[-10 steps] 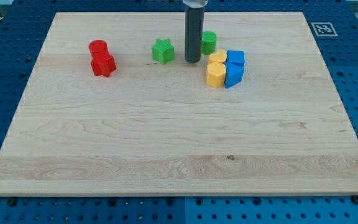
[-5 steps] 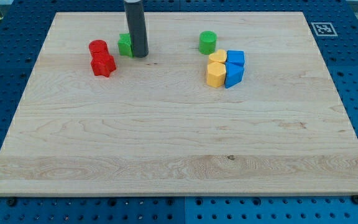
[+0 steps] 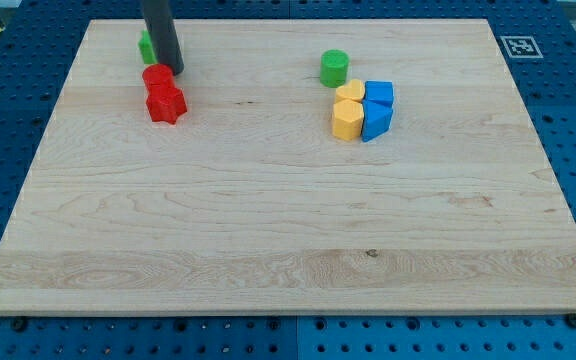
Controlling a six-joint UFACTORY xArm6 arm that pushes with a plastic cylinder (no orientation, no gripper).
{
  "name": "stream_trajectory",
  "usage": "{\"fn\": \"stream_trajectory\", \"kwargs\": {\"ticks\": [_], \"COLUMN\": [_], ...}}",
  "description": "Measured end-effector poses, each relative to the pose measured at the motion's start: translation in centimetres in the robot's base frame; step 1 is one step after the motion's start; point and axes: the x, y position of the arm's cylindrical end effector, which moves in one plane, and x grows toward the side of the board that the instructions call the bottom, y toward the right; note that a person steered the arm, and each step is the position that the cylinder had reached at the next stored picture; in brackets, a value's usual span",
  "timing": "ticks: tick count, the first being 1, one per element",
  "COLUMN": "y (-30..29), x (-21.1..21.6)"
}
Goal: Push the green star to the top left
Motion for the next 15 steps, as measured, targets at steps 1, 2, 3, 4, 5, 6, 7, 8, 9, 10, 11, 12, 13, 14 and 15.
{"fn": "stream_trajectory", "kwargs": {"ticks": [1, 2, 3, 4, 5, 6, 7, 8, 9, 10, 11, 12, 13, 14, 15], "y": [-2.1, -4.6, -4.7, -4.5, -4.5, -4.5, -4.5, -3.4, -1.6, 0.5, 2.1, 2.2, 2.2, 2.2, 2.1], "x": [-0.5, -2.0, -2.8, -3.9, -6.0, -6.0, -4.0, -2.9, -2.9, -4.3, -6.5, -7.3, -9.0, -10.0, -10.0]}}
